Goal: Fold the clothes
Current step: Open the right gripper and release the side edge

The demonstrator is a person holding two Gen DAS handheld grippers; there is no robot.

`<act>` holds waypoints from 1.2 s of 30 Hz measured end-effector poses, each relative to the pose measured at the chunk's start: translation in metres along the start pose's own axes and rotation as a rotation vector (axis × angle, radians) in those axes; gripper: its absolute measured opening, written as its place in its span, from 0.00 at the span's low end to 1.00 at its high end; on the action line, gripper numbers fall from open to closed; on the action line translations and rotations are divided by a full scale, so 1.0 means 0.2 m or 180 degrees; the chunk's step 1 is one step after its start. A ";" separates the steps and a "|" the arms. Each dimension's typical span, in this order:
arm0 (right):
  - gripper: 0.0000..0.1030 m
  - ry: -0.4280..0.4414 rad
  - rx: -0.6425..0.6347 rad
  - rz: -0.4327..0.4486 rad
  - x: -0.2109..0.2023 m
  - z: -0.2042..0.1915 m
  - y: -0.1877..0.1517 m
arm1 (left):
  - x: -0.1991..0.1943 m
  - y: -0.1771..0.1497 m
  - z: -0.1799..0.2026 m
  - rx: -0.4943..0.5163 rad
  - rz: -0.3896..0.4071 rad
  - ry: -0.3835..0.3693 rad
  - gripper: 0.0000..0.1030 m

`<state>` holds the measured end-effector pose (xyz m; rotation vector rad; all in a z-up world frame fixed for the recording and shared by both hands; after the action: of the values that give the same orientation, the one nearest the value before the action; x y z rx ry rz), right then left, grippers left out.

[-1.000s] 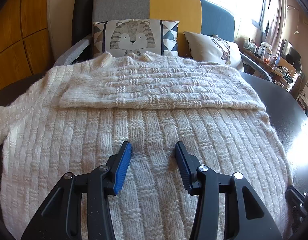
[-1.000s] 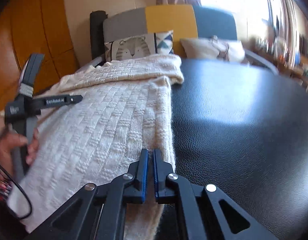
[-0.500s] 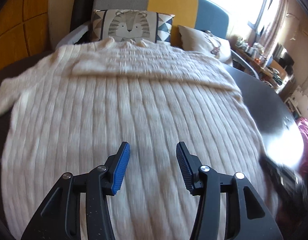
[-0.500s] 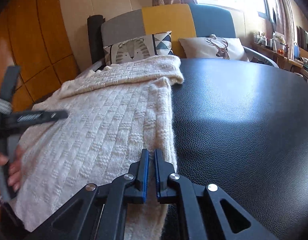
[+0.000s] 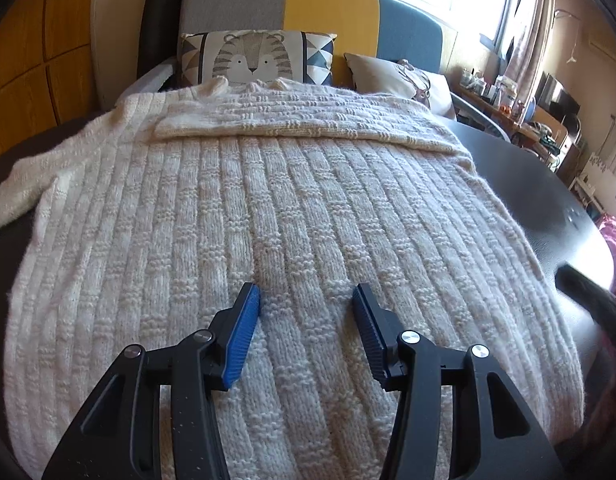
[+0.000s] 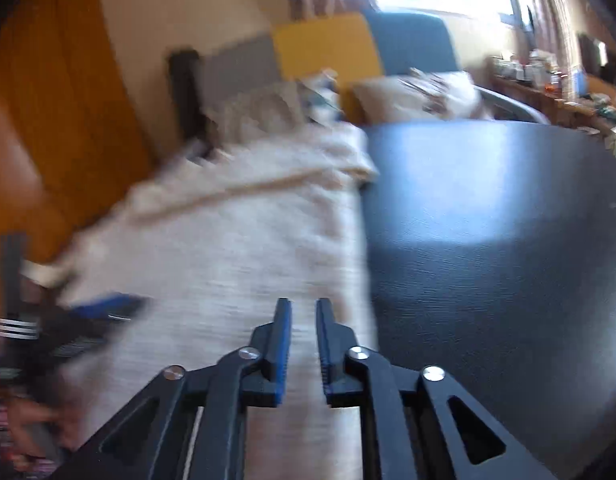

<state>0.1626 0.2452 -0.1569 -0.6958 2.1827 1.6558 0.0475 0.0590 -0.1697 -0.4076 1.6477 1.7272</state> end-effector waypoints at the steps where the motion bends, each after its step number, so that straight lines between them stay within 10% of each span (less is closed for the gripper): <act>1: 0.13 0.0113 -0.0094 -0.0002 -0.03 -0.07 -0.01 | 0.00 0.00 0.00 0.0009 0.0003 0.0008 0.50; 8: 0.13 0.0098 -0.0439 -0.0477 0.04 -0.20 -0.27 | -0.01 0.00 -0.01 -0.0051 0.0014 -0.0058 0.51; 36: 0.13 -0.0095 -0.0082 -0.0433 -0.16 0.08 -0.23 | -0.01 0.00 0.00 -0.0058 0.0020 -0.0130 0.57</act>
<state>0.2135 0.2576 -0.1815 -0.8024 2.0487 1.6173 0.0487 0.0592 -0.1691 -0.3737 1.6069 1.7450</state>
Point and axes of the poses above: each gripper's, at about its wrist camera, not at the fingertips, and x roughly the way its jaws point, z to its right, y to its top, the point moved 7 cm from there along x, roughly the way its jaws point, and after that the axes turned 6 degrees about z, right-handed, at the moved point
